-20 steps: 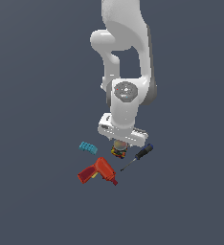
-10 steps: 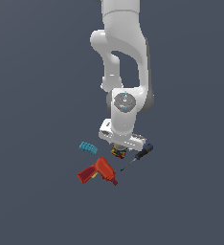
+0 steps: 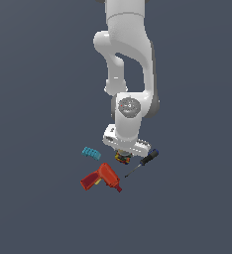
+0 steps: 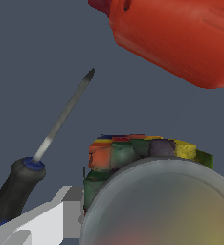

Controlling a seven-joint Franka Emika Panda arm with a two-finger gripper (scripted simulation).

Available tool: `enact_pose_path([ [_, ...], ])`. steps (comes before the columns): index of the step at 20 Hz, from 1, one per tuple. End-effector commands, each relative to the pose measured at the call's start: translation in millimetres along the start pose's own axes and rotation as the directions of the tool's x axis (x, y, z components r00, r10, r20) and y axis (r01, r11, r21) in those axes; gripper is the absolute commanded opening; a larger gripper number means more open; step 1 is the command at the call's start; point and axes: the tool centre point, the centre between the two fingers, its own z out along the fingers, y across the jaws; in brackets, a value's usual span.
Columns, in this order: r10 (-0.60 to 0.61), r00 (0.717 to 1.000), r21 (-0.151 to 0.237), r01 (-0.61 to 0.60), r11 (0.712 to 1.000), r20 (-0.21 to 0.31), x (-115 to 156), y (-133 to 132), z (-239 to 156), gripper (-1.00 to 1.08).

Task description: Pick up a designated object from a clutter of objects.

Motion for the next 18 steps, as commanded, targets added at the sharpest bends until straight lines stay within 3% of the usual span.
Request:
enact_pose_path([
  [1,0.000,1.000,-0.001,0.000,1.000,0.000,1,1,1,-1.00],
  [10,0.000,1.000,0.000,0.000,1.000,0.000,-2,4,-7,-1.00],
  [18,0.000,1.000,0.000,0.000,1.000,0.000,-11,21,-38,-1.00],
])
